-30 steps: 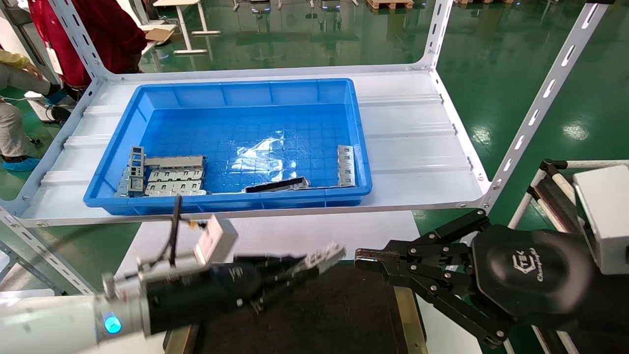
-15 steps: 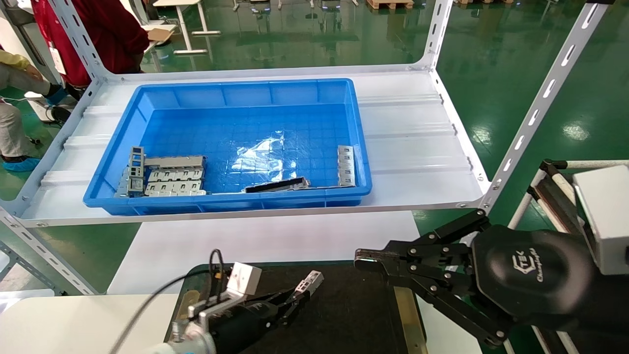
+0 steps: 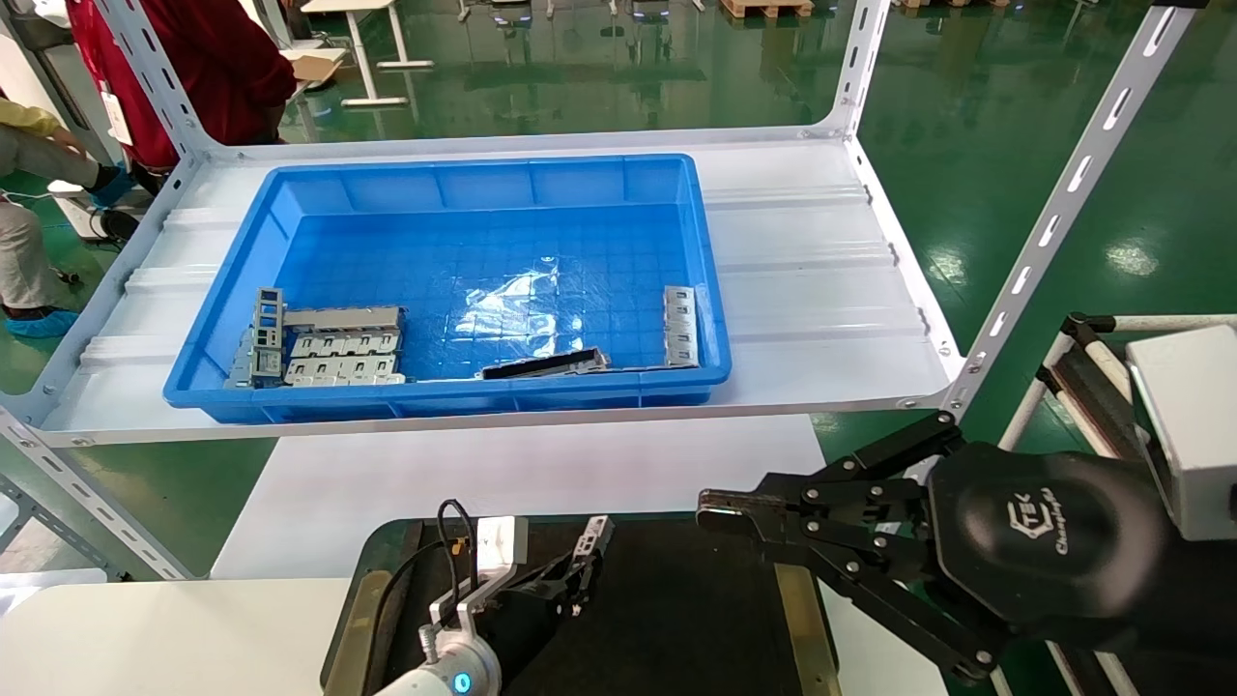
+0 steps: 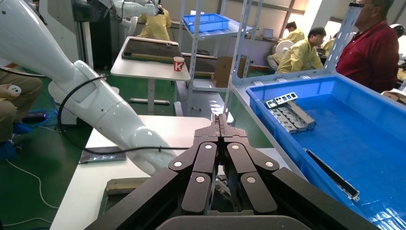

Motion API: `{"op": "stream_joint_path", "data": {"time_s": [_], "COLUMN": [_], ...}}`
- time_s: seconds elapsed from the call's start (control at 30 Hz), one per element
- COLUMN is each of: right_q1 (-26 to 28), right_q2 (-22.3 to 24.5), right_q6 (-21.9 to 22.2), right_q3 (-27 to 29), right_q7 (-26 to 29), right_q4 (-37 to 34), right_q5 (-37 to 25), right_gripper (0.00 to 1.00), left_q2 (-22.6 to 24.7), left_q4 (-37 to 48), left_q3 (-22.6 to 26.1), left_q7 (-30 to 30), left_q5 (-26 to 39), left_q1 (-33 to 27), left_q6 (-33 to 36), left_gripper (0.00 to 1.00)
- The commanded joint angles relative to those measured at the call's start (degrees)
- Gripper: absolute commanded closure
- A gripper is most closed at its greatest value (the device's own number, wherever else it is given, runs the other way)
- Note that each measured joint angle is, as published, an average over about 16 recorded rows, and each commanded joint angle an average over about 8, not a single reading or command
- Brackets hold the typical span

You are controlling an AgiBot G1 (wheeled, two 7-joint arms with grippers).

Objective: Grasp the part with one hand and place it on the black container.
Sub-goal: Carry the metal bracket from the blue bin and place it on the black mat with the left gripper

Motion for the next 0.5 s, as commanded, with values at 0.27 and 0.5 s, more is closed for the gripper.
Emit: {"op": "stream_joint_path", "data": {"time_s": [0.27,0.5], "right_q1": [0.0,0.0], "right_q2": [0.0,0.0], "right_q6": [0.0,0.0], "right_q3": [0.0,0.0], "right_q7": [0.0,0.0], "right_q4": [0.0,0.0], "right_q5": [0.0,0.0], "right_gripper": [1.0,1.0], "left_q2": [4.1,4.3], "left_q4": [3.0,1.5], "left_q3": [3.5,7.0], "left_q7": [-0.7,0.8], "left_q5": [-5.9,-12.5], "left_q1": [-0.6,-1.2], "left_q6": [-7.3,-10.5], "left_gripper": [1.0,1.0]}}
